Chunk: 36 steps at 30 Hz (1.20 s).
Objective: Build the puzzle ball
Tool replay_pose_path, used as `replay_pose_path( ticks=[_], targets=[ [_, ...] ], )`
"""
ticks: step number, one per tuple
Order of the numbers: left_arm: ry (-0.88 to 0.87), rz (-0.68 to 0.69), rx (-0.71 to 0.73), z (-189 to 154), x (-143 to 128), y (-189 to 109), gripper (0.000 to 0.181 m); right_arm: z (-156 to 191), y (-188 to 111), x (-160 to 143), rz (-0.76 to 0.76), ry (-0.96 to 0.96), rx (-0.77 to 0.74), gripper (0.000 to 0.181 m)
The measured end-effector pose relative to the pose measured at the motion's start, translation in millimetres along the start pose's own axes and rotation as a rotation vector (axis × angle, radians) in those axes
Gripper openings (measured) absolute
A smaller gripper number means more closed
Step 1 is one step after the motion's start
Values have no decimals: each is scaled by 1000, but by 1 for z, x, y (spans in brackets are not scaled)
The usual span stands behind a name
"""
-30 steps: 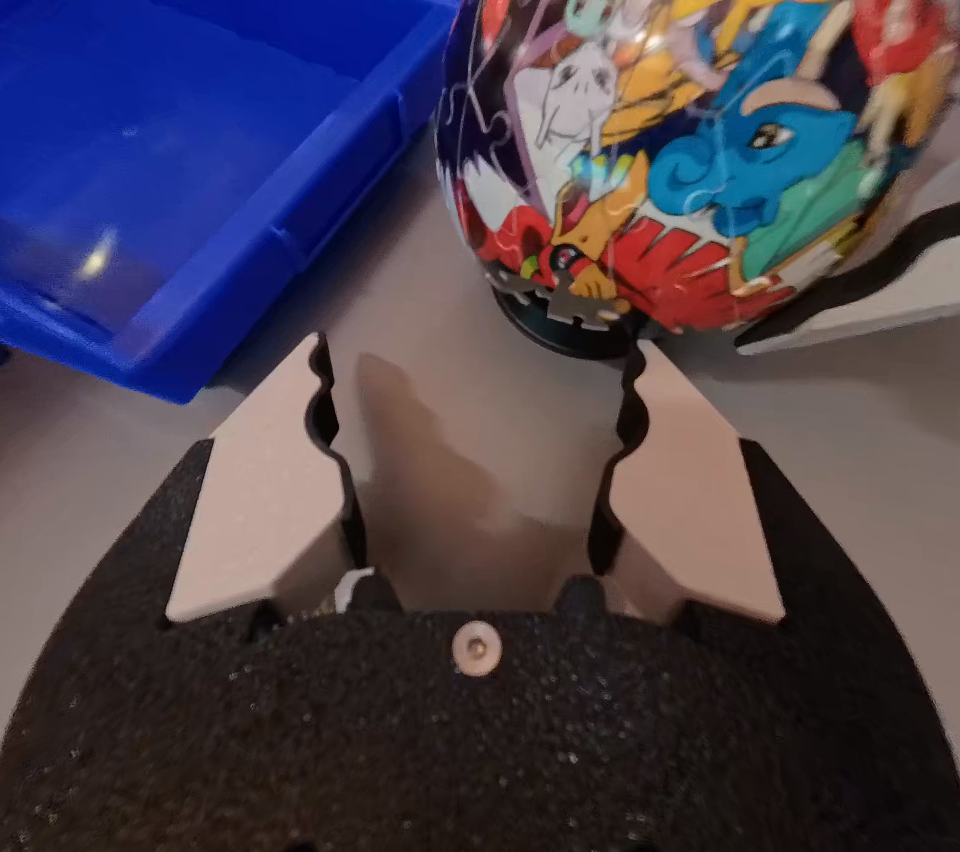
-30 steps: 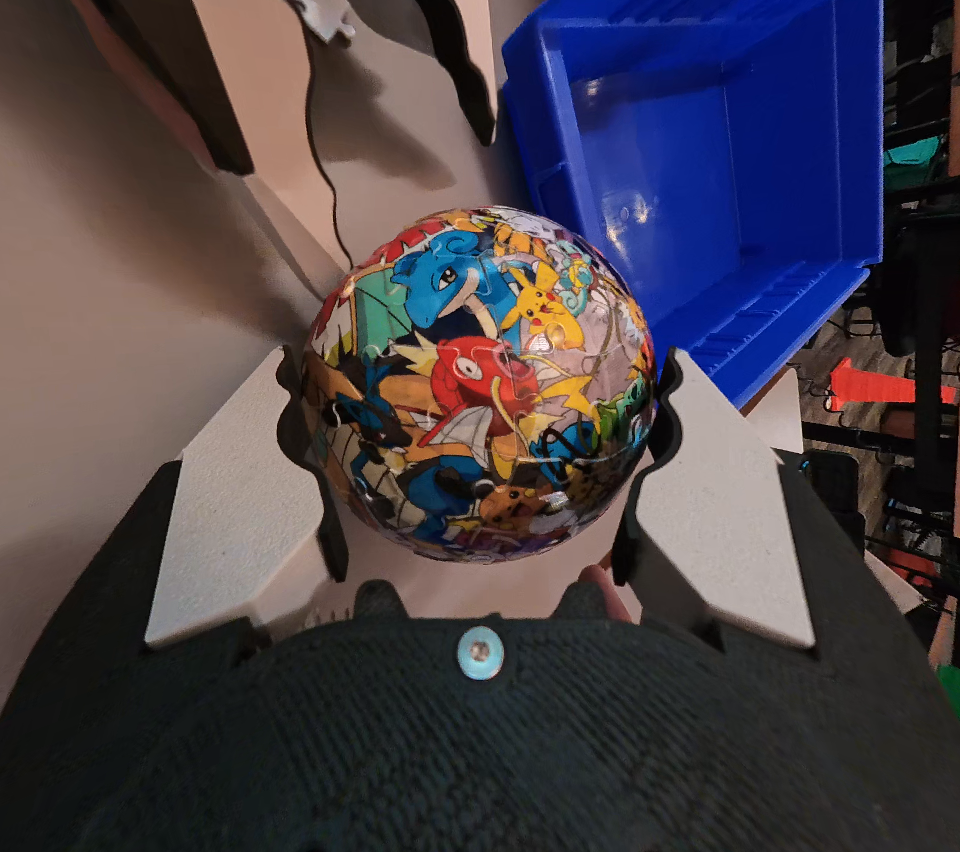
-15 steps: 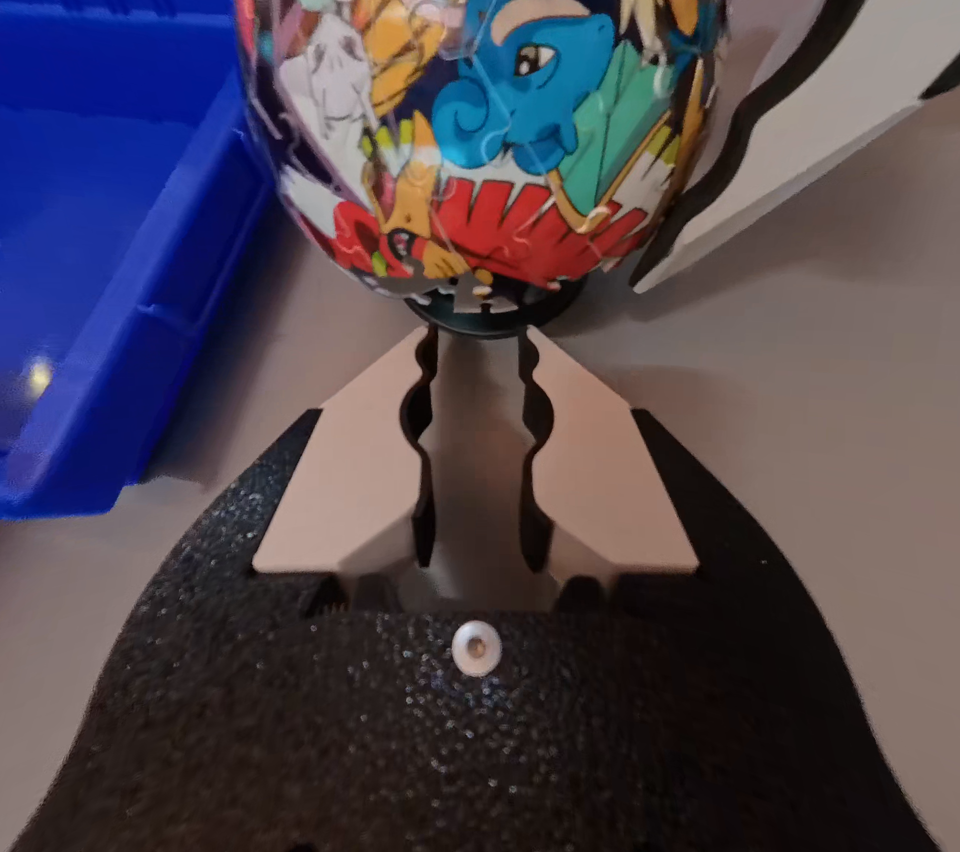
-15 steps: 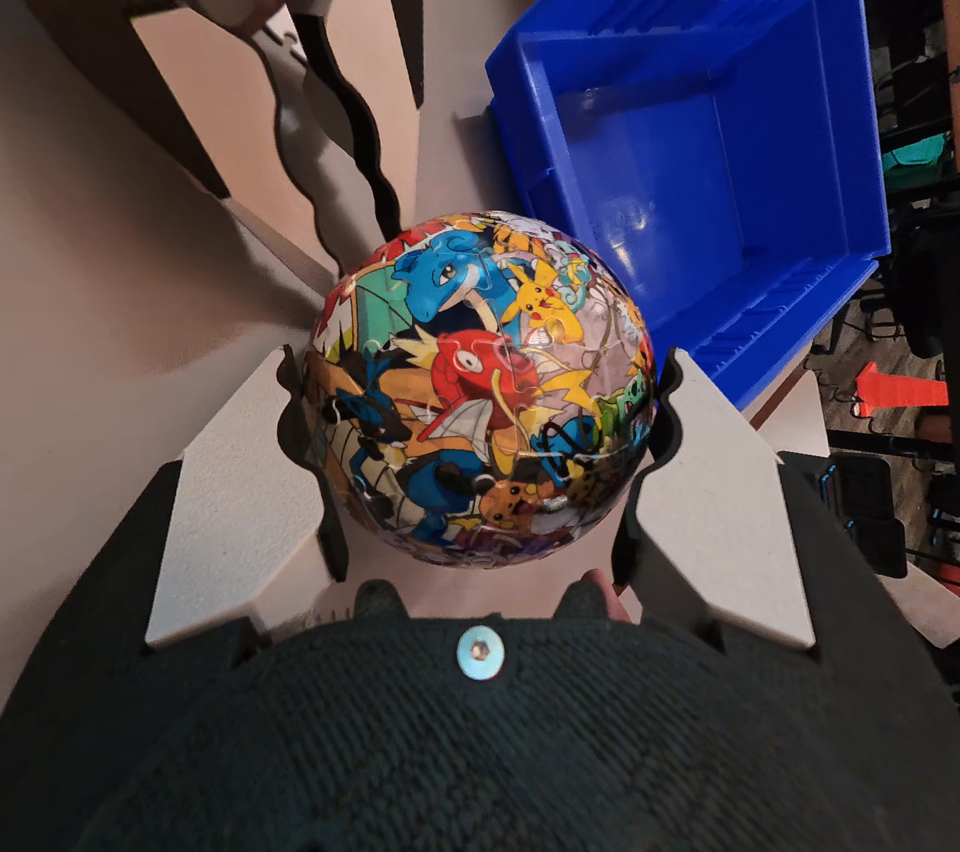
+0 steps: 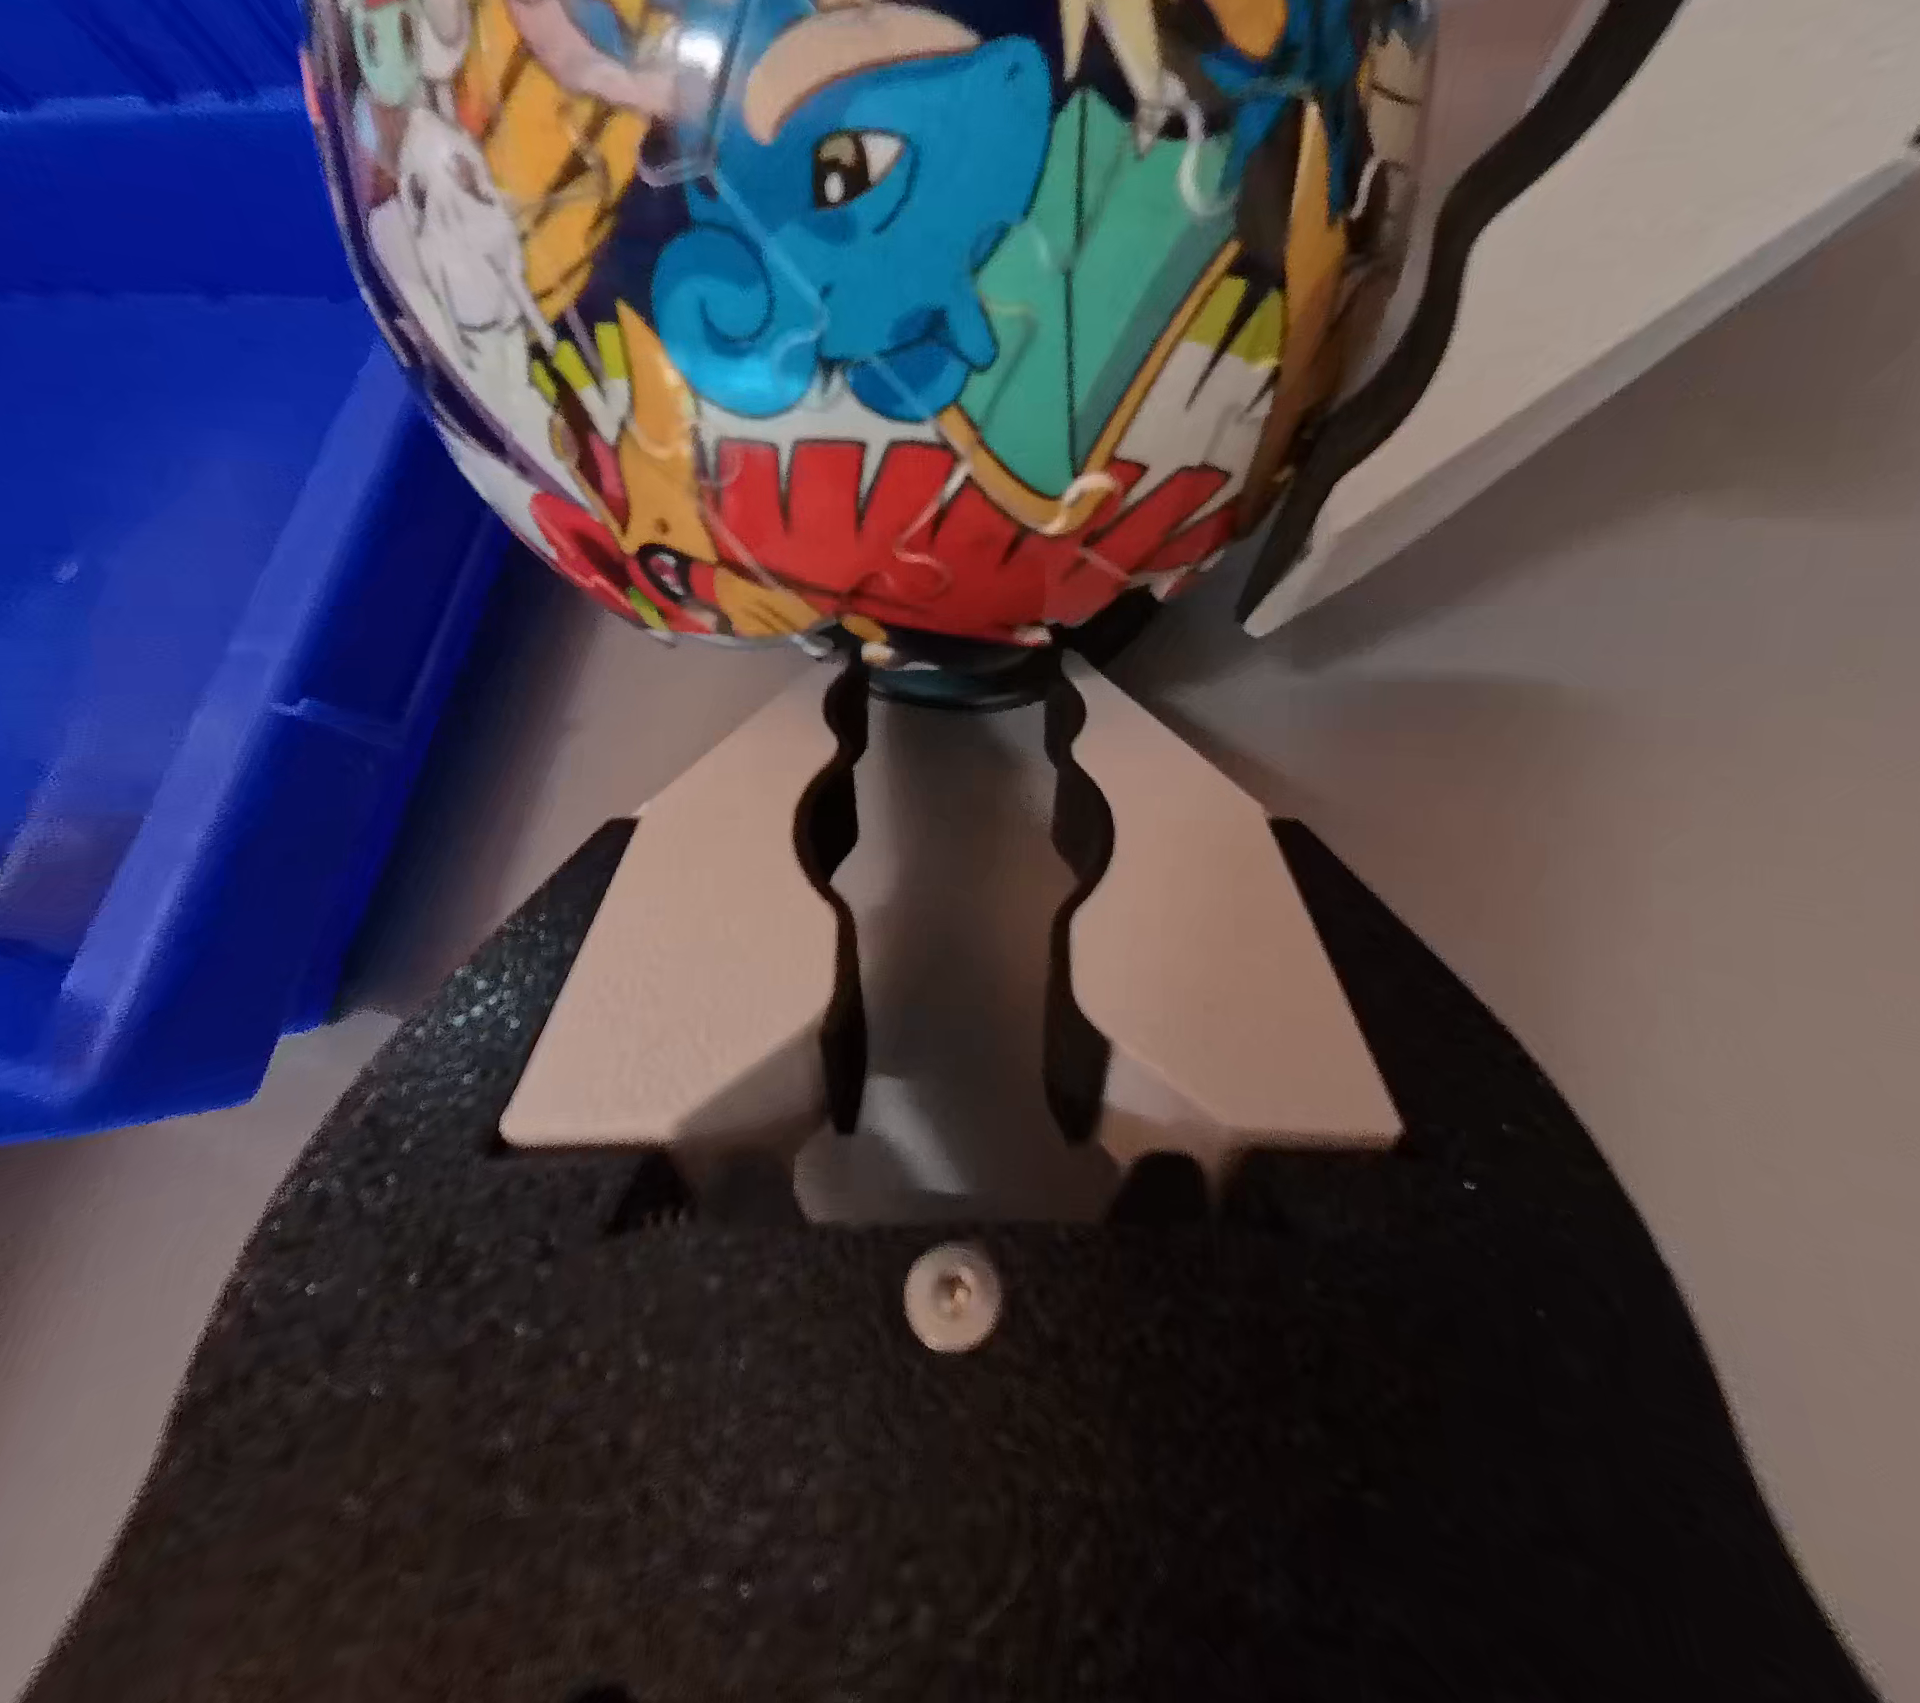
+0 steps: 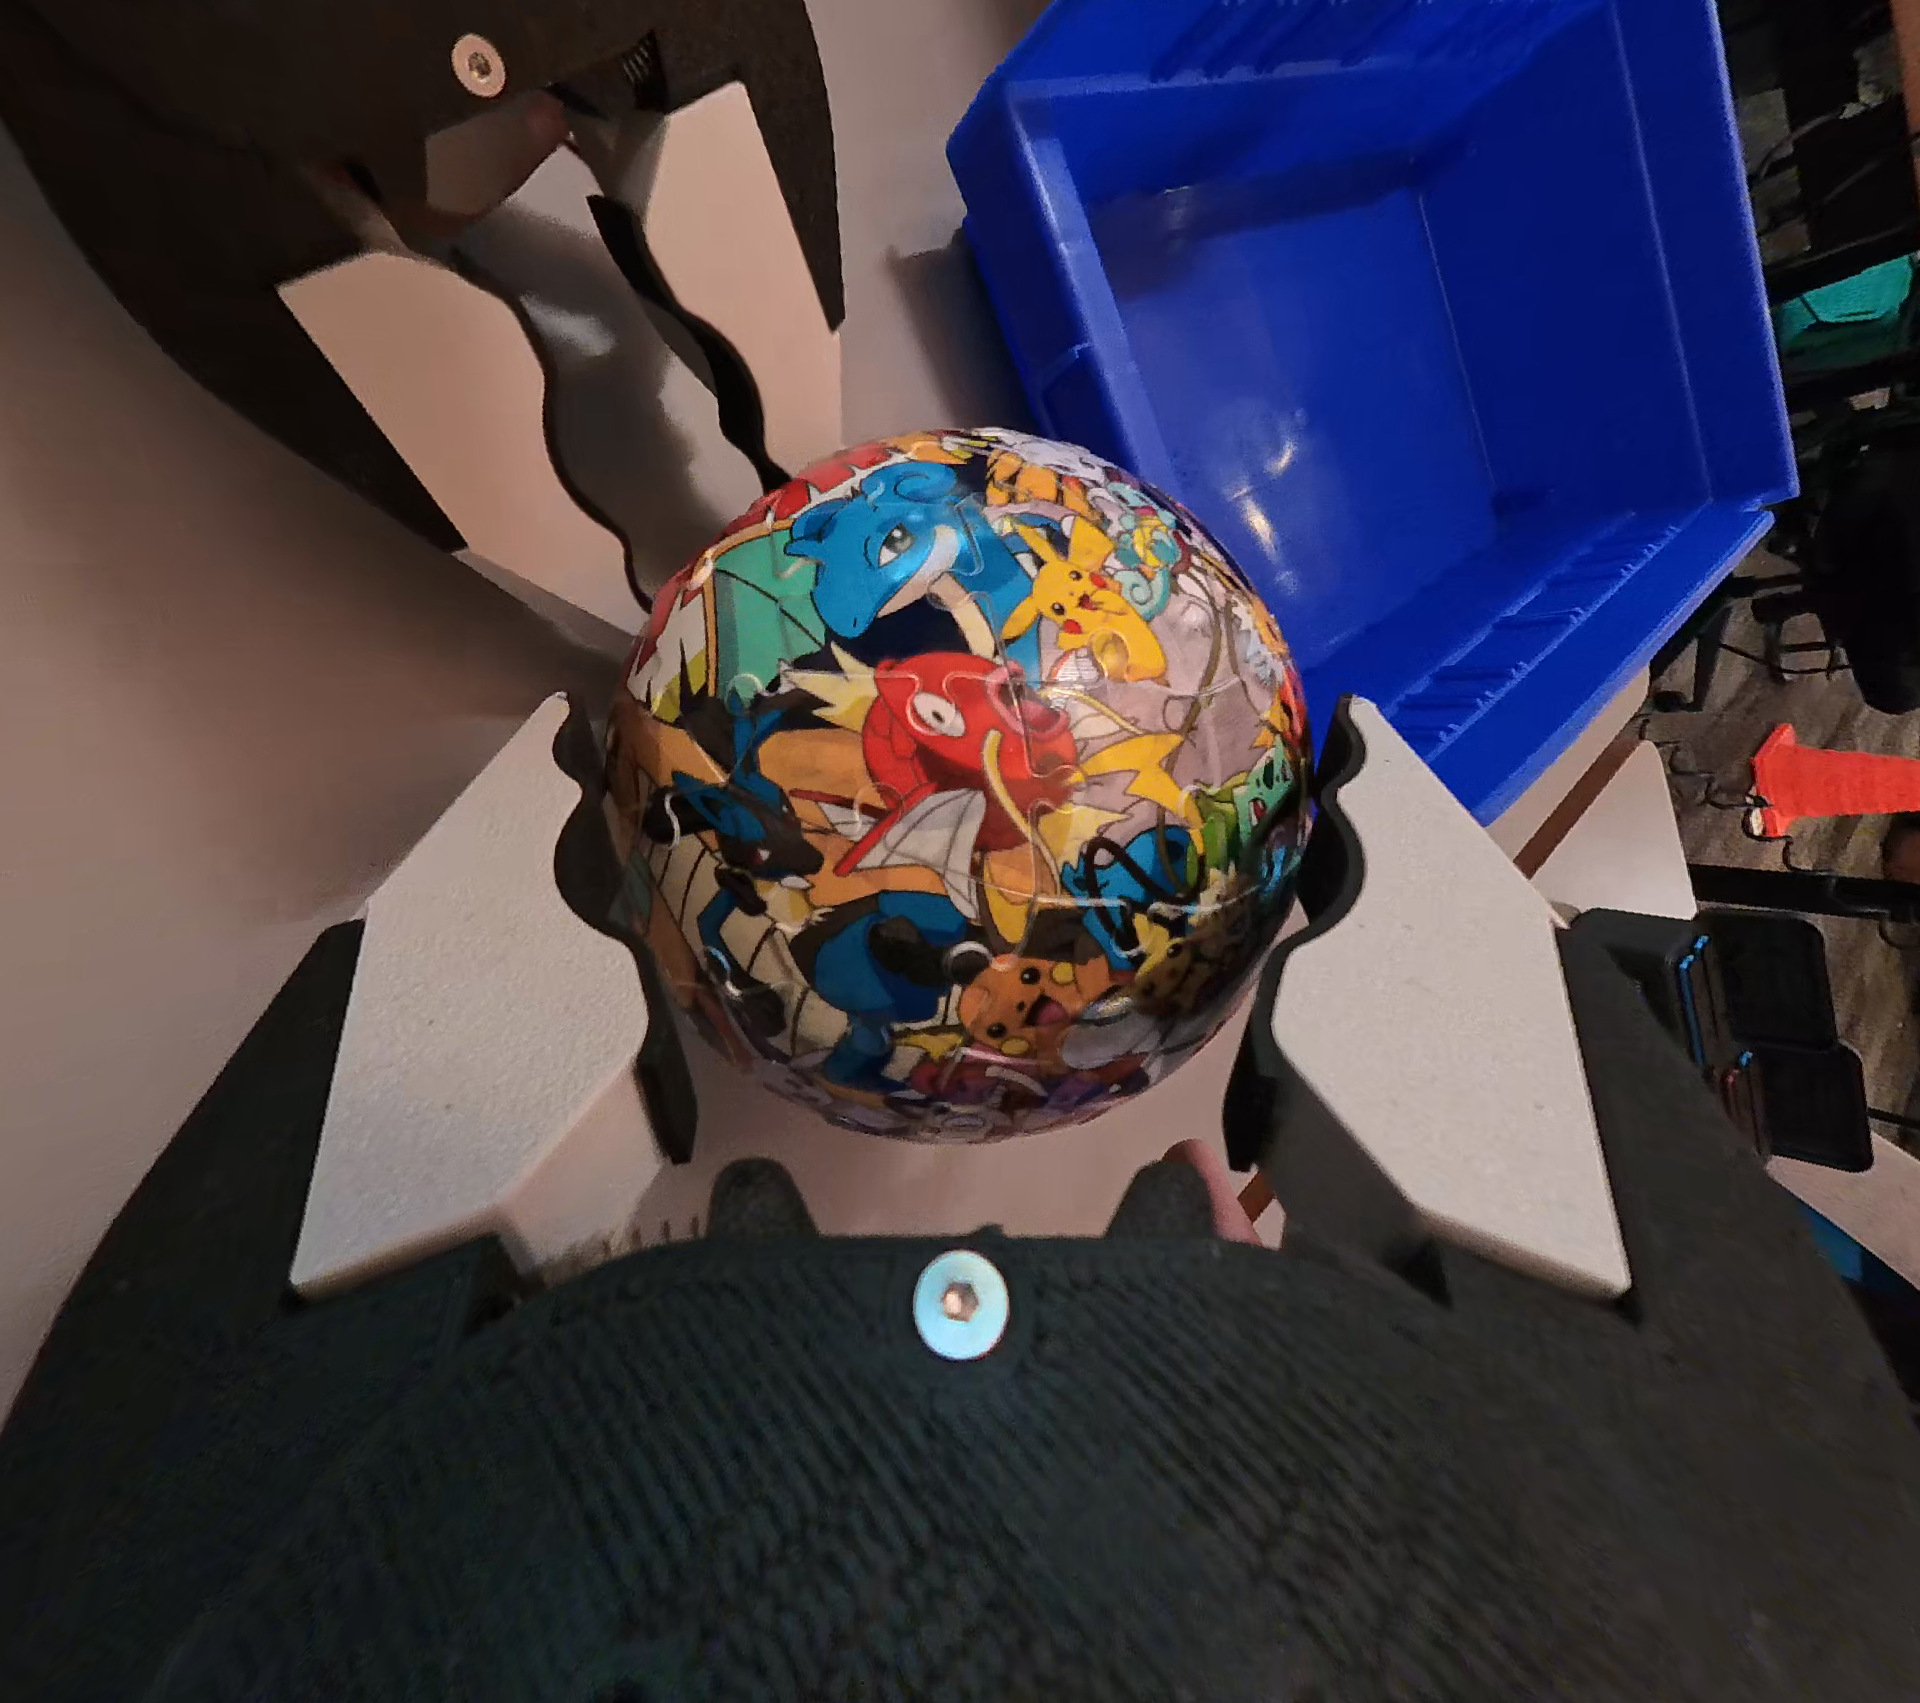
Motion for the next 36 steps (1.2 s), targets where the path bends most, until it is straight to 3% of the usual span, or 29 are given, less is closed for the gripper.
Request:
replay_pose_path(
  ticks=[9, 18, 25, 36],
  targets=[
    [61, -33, -9, -7, 6, 0, 22, -1, 0, 0, 4, -1, 4, 132],
    [451, 21, -76, 1, -2, 0, 22, -1, 0, 0, -5, 0, 8, 133],
    [619, -25, -126, 9, 4, -2, 22, -2, 1, 0, -9, 17, 21, 133],
    [662, -9, -83, 11, -1, 2, 22, -2, 1, -1, -8, 26, 13, 133]
  ],
)
Point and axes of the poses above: each gripper's, where its closed fingertips meet, y out along the fingers, x out of its top, z = x × y across the jaws, the point moved 5 cm from there along -y, back along the fingers, and after that the axes turned 12 degrees about -x, right-handed, at the moved point
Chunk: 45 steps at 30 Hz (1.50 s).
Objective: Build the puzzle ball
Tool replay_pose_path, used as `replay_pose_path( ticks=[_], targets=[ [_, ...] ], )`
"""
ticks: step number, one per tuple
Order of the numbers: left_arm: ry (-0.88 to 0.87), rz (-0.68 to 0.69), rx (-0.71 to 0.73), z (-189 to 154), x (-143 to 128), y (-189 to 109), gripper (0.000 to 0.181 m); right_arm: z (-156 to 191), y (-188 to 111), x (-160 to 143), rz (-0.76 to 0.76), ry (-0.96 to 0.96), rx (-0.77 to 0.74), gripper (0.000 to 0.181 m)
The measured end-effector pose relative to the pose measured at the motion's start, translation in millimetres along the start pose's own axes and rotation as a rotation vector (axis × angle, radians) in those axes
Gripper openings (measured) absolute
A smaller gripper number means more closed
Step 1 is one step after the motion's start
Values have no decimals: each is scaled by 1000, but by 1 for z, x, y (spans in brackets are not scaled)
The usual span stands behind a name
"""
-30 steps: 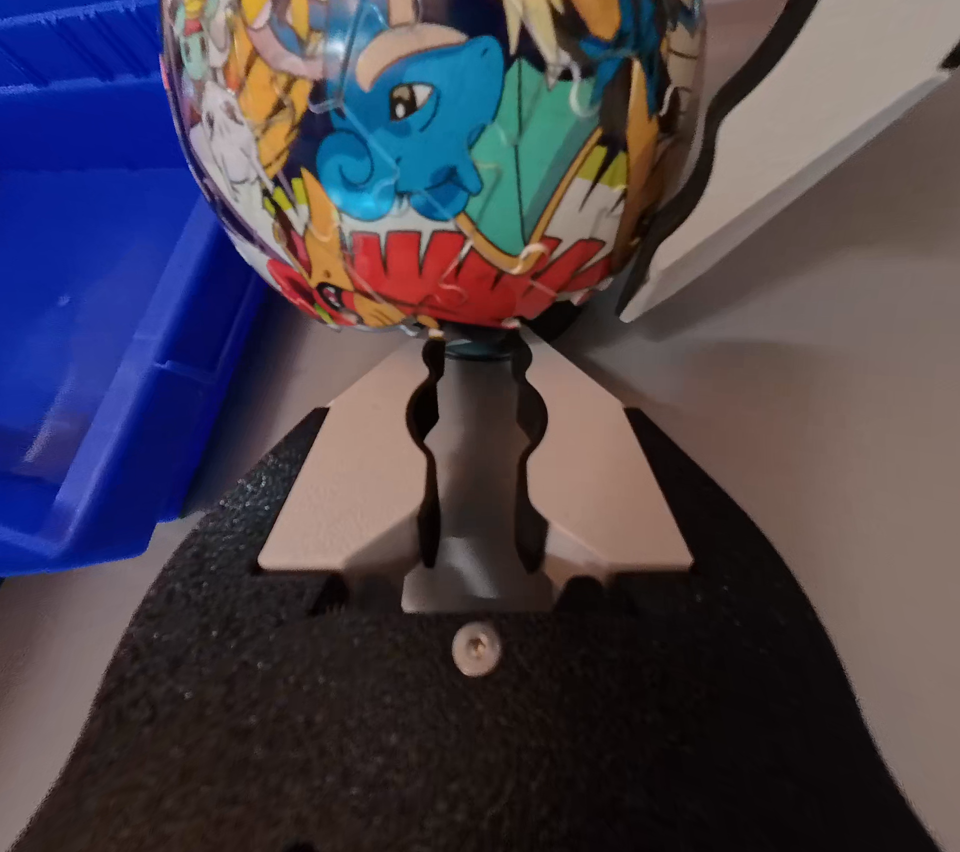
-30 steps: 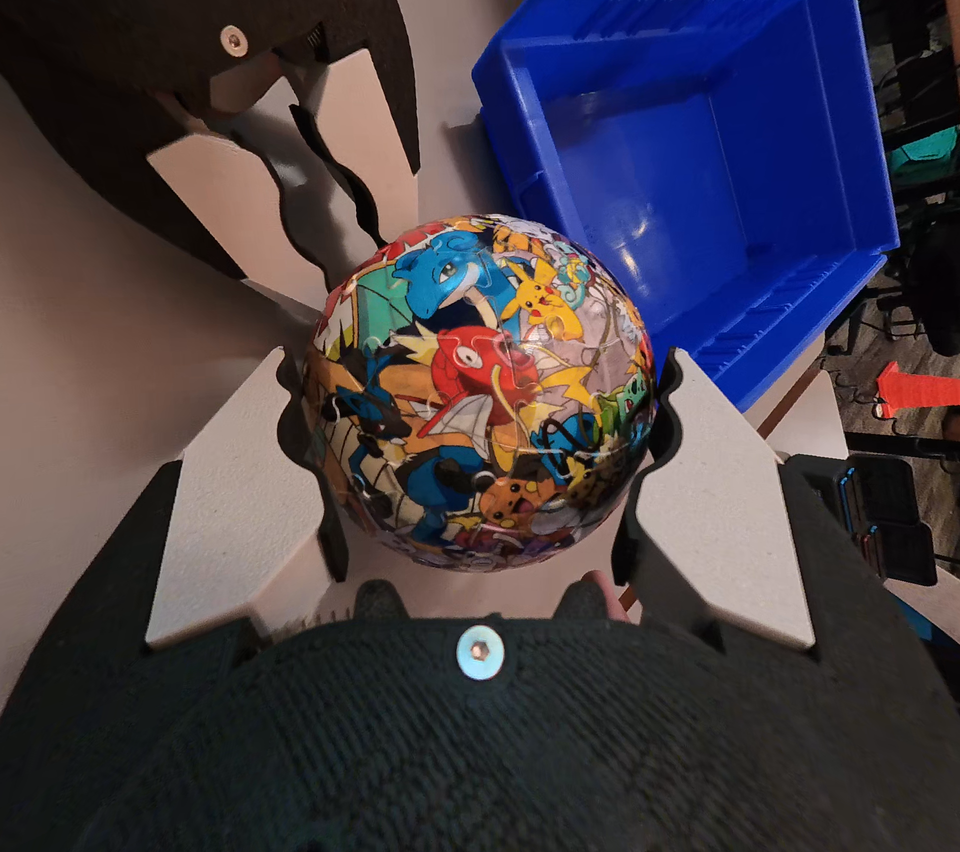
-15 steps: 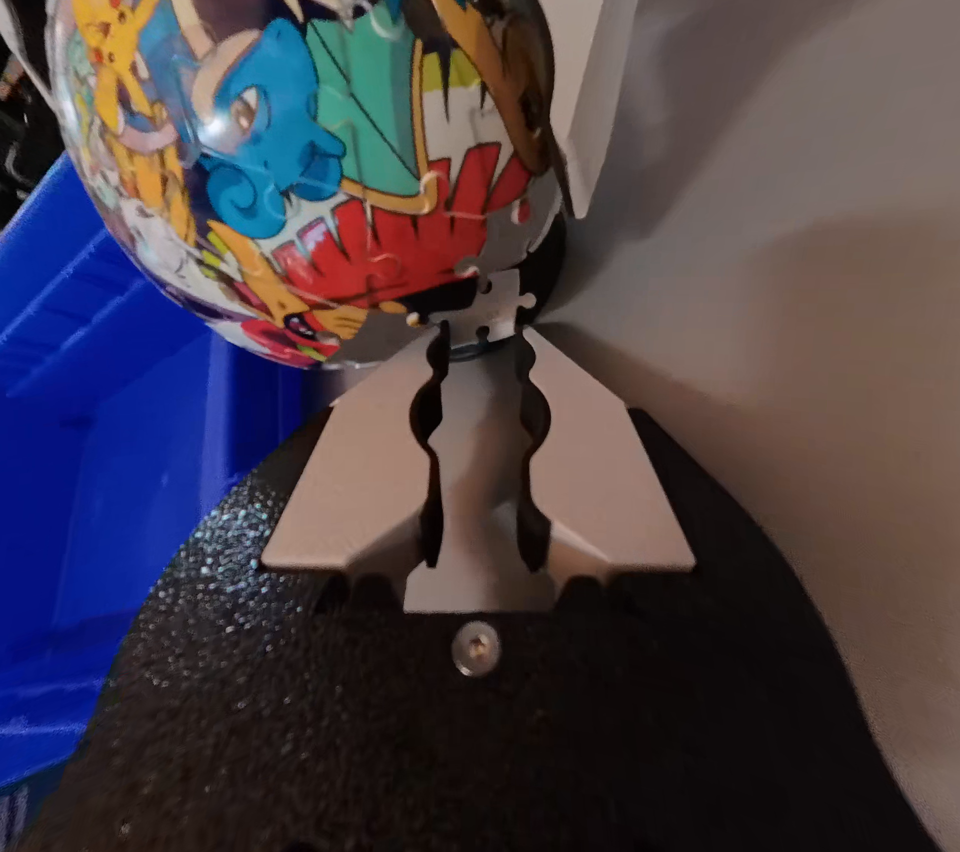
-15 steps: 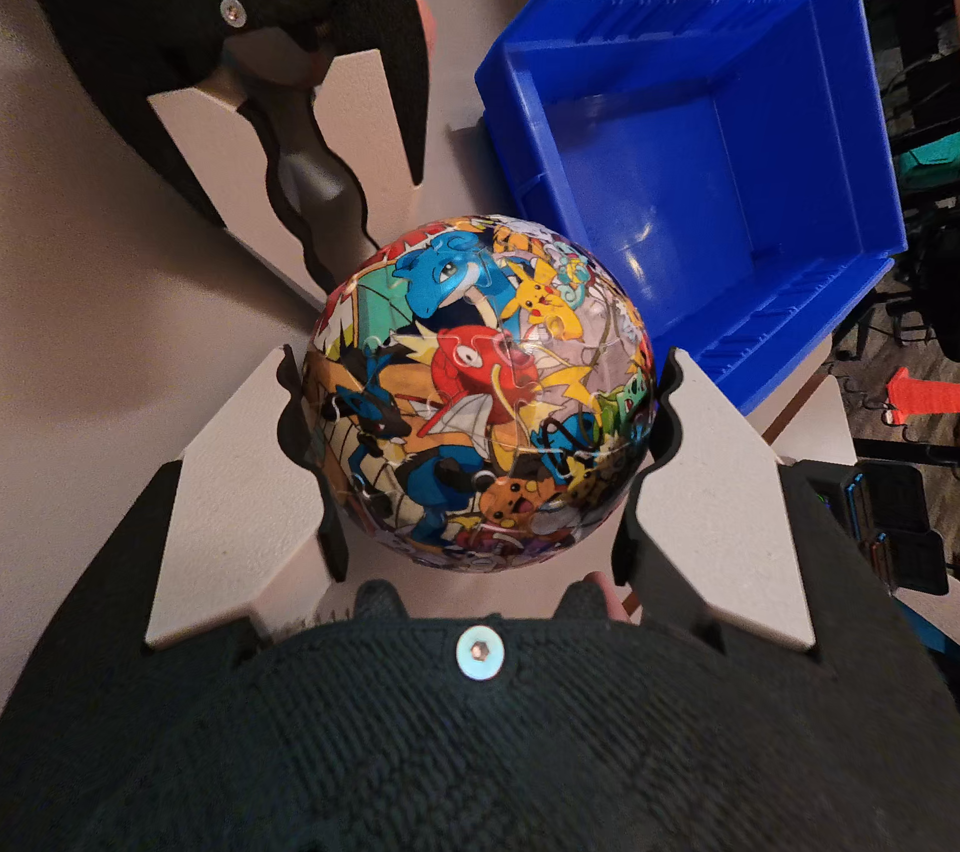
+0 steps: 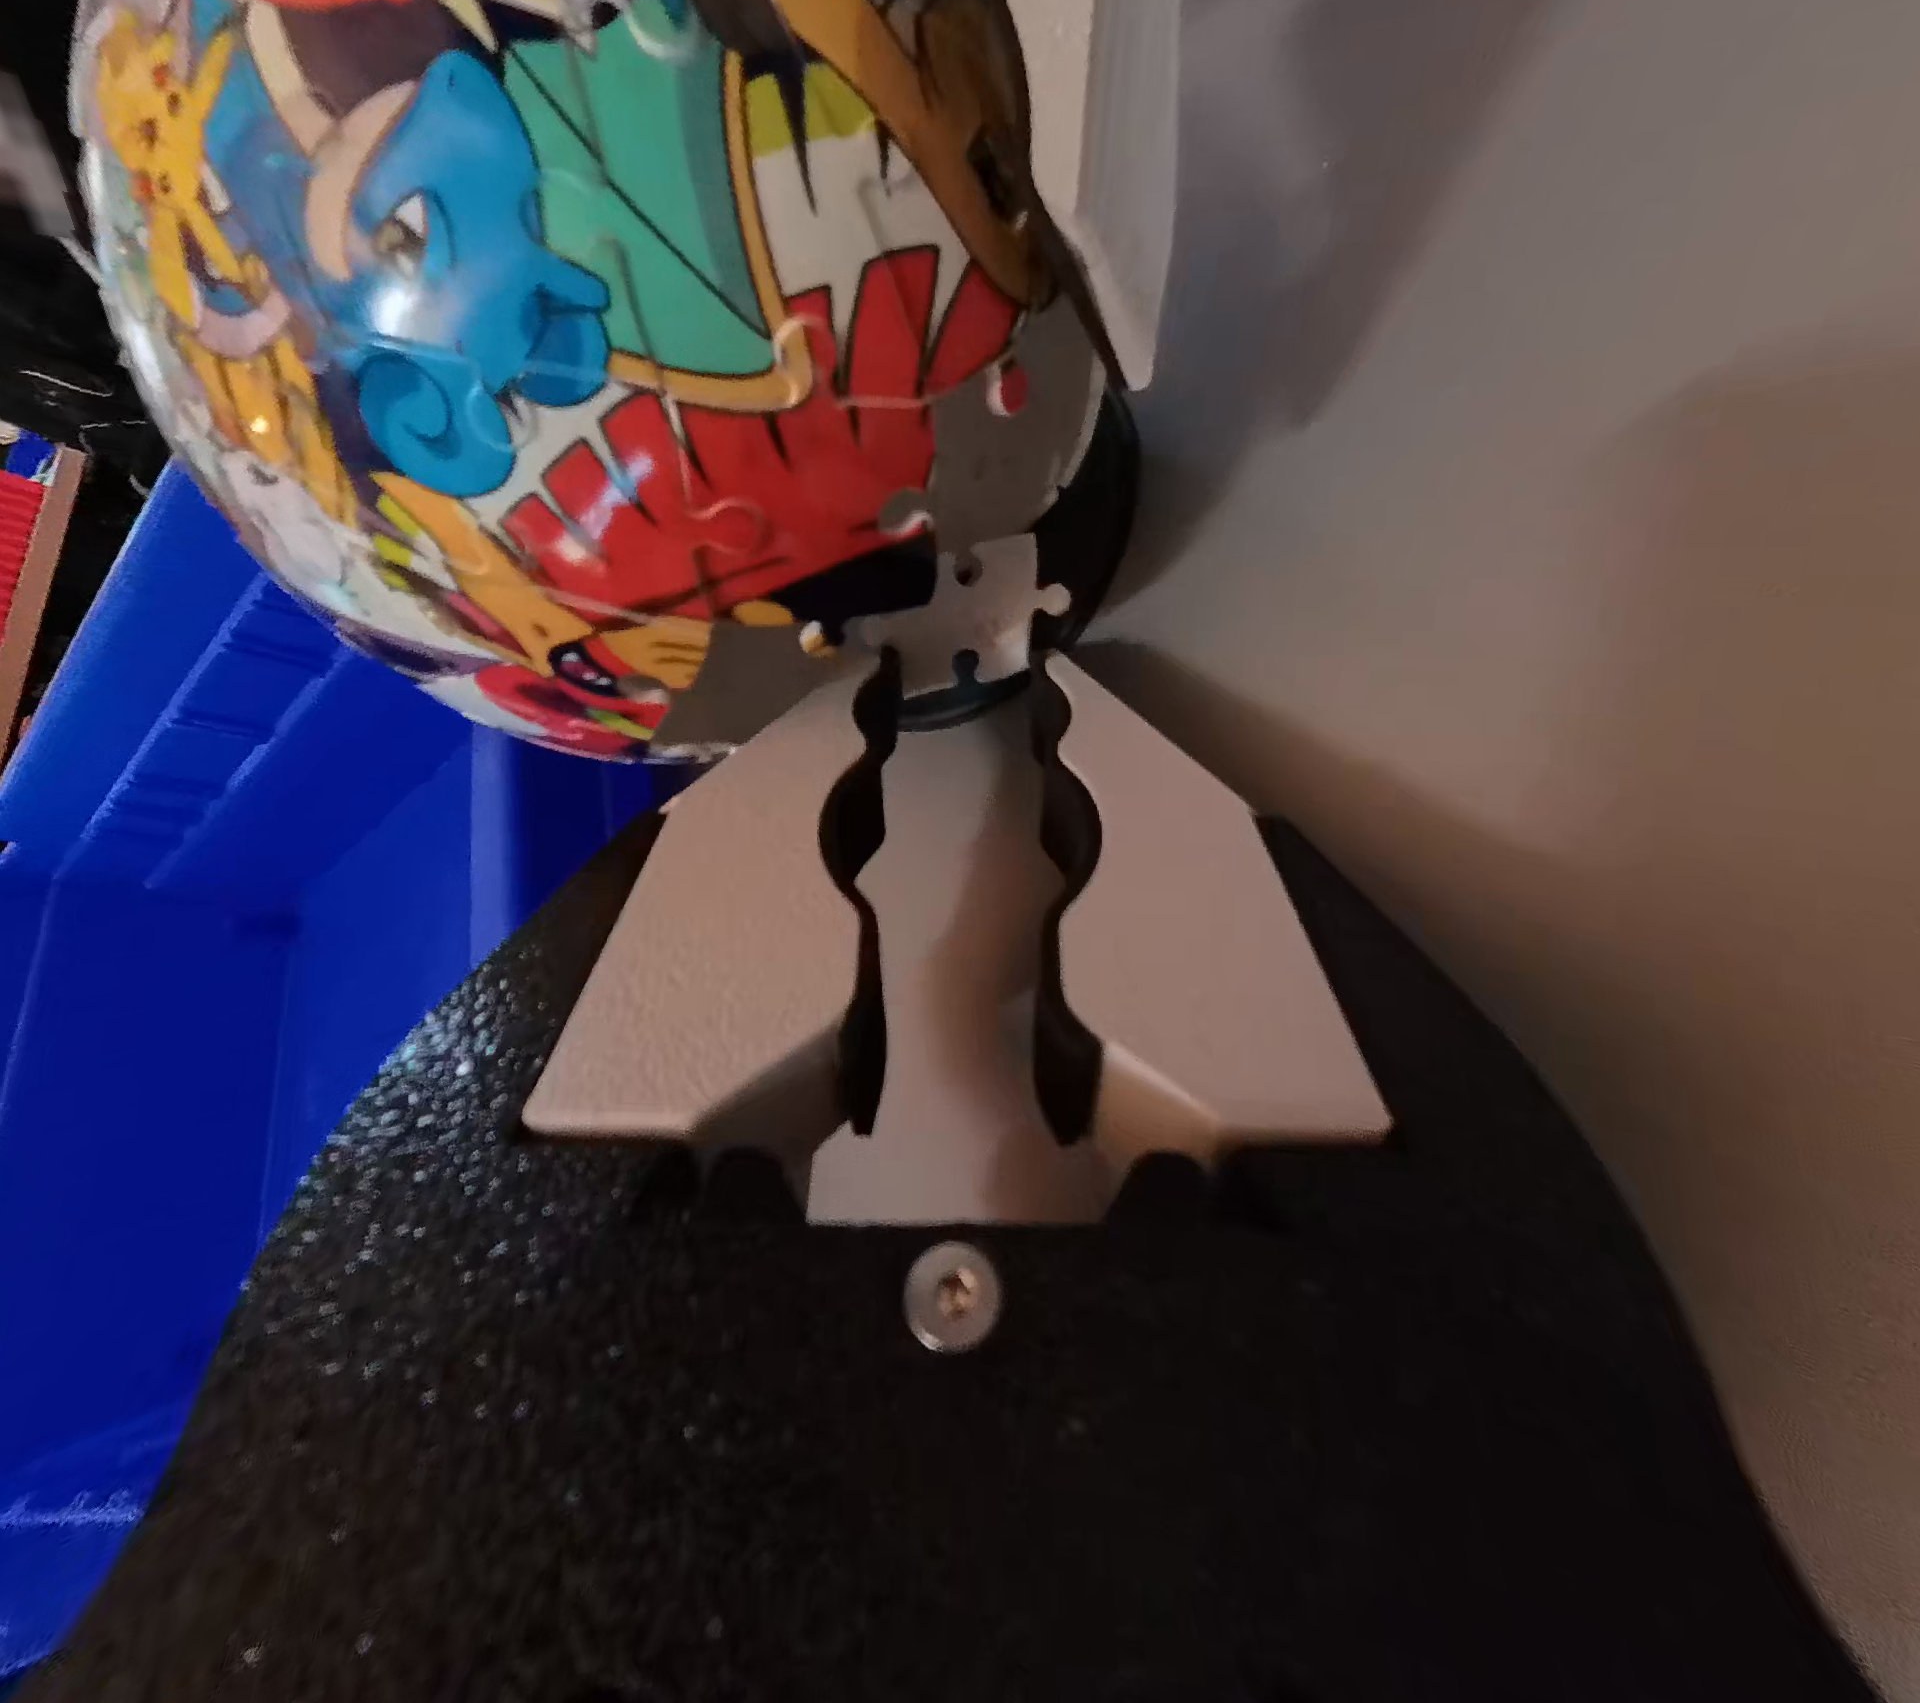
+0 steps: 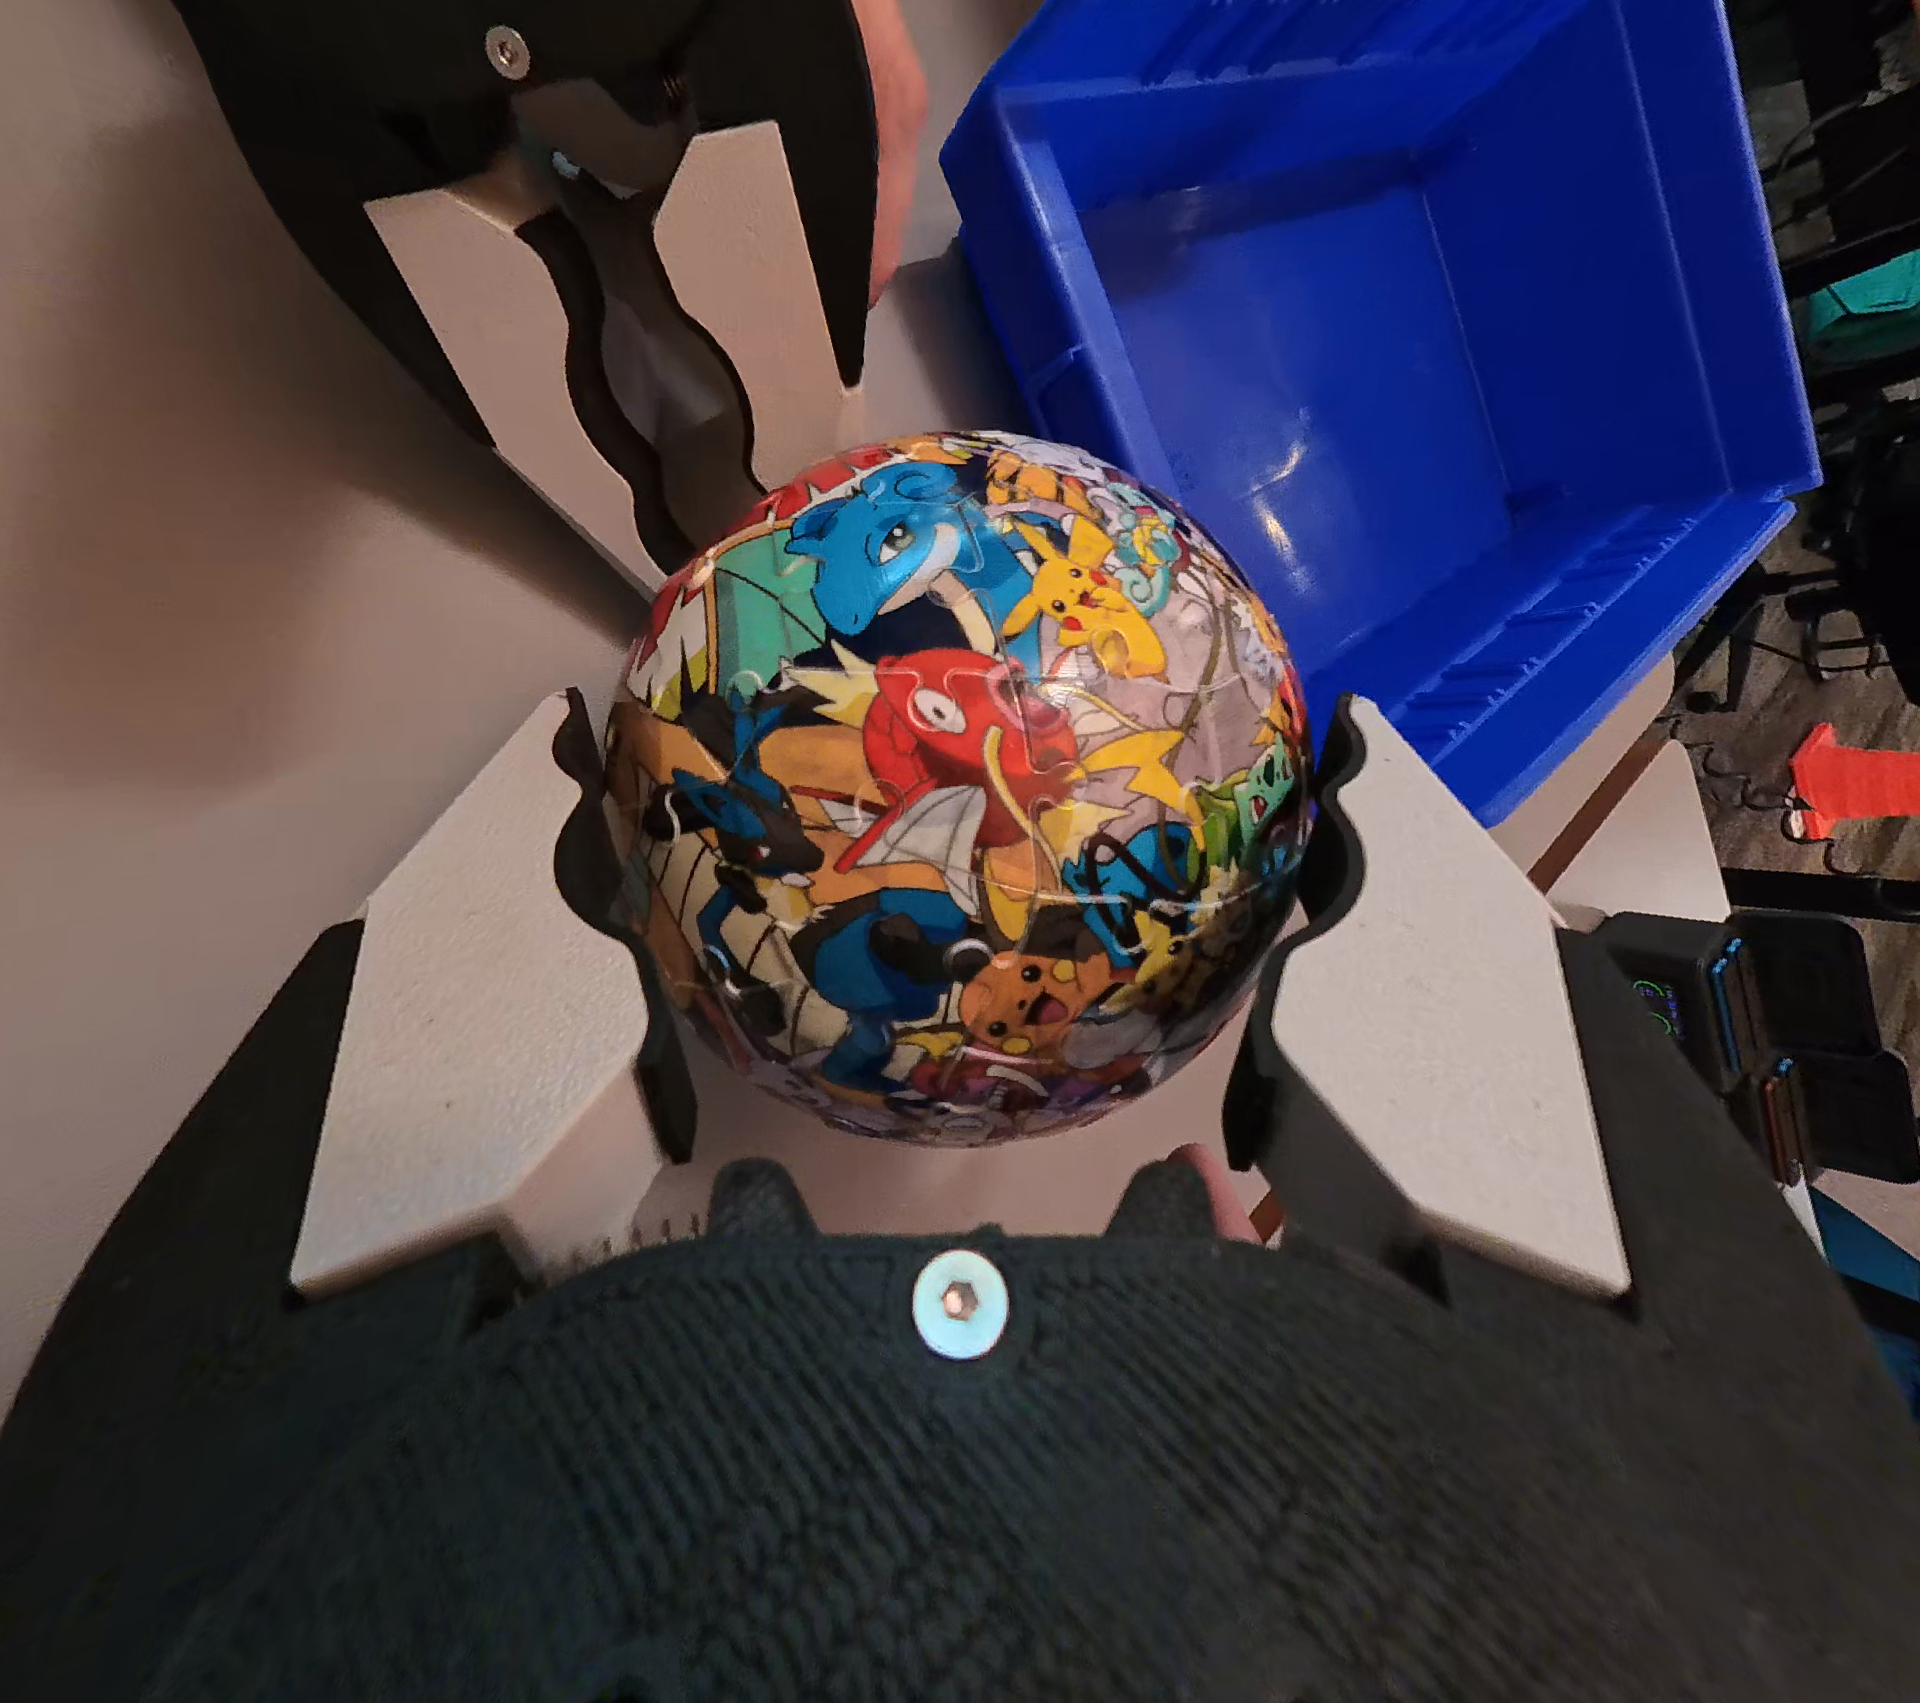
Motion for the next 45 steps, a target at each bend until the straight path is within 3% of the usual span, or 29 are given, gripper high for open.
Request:
replay_pose_path(
  ticks=[24, 27, 30, 34, 37, 42, 45],
  targets=[
    [-41, -17, 21, -2, 0, -2, 21, 0, 0, 0, 12, -5, 6, 133],
    [30, -49, 9, -8, 4, -5, 24, 0, 0, 0, 12, -5, 7, 133],
    [192, -109, 7, -16, 8, -9, 38, 0, 0, 1, 9, -5, 8, 133],
    [203, -140, -34, -20, 7, -10, 32, -1, 1, 0, 11, -8, 11, 133],
    [86, -110, -82, -18, 7, -9, 37, -1, 1, 0, 9, -5, 11, 133],
    [-322, -66, -182, -22, -5, -23, 74, -1, 1, 0, -10, 19, 3, 133],
    [-527, -127, -35, -3, -16, -38, 94, -1, 1, 0, -16, 21, 2, 133]
  ],
)
Point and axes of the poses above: each gripper's, where its closed fingertips meet, y out along the fingers, x out of its top, z = x × y across the jaws, the point moved 5 cm from there along -y, back along the fingers, and after that the axes turned 12 degrees about -x, right-handed, at the moved point
